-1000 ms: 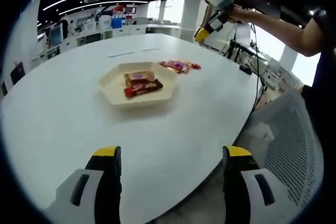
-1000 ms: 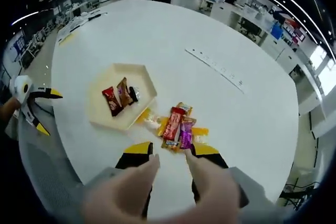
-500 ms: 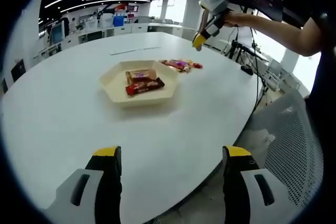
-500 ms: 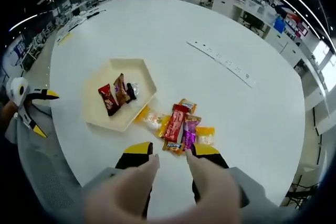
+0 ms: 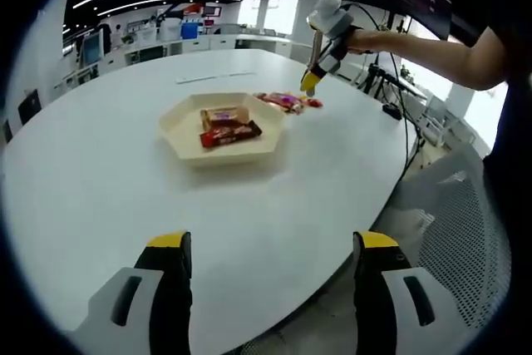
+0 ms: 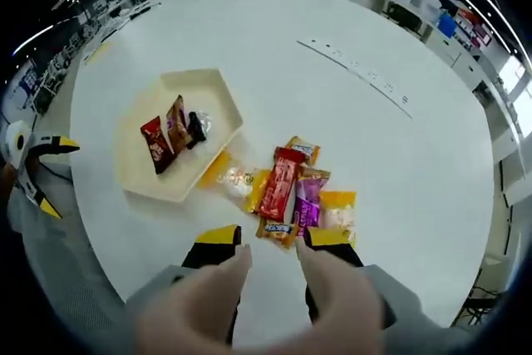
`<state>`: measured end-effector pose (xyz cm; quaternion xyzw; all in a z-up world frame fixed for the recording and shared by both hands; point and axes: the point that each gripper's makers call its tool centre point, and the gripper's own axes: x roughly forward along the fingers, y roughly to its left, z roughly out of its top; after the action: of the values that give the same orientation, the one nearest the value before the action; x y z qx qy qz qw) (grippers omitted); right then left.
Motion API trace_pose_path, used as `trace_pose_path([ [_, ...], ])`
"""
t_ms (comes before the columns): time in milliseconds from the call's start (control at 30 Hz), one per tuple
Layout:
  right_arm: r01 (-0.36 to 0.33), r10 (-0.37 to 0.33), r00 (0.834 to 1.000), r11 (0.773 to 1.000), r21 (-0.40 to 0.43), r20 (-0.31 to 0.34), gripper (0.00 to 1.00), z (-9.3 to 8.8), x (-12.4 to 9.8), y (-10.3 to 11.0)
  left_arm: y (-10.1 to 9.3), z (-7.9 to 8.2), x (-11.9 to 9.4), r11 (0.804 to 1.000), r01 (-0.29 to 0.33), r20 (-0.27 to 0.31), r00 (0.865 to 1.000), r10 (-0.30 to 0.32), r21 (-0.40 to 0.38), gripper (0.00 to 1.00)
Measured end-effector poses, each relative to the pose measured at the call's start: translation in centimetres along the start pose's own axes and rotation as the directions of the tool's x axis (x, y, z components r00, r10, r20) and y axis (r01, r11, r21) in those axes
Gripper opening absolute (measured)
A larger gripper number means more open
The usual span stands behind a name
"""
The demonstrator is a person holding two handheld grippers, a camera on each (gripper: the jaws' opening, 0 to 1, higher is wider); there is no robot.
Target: Place the target food into the container with the food tongs after gripping and lifting it, then release it inside without dropping or visibly crushing the food.
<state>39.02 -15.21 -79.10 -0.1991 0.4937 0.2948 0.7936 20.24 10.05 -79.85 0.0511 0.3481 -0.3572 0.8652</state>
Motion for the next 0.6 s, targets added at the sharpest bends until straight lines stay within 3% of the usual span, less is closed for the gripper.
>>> trace_pose_path([
  [600, -0.024, 0.023, 1.0, 0.999, 0.048, 0.003, 0.3, -0.3, 2.8, -0.2, 0.2, -0.4, 0.1, 1.0, -0.004, -0.023, 1.0, 0.004, -0.027, 0.77],
])
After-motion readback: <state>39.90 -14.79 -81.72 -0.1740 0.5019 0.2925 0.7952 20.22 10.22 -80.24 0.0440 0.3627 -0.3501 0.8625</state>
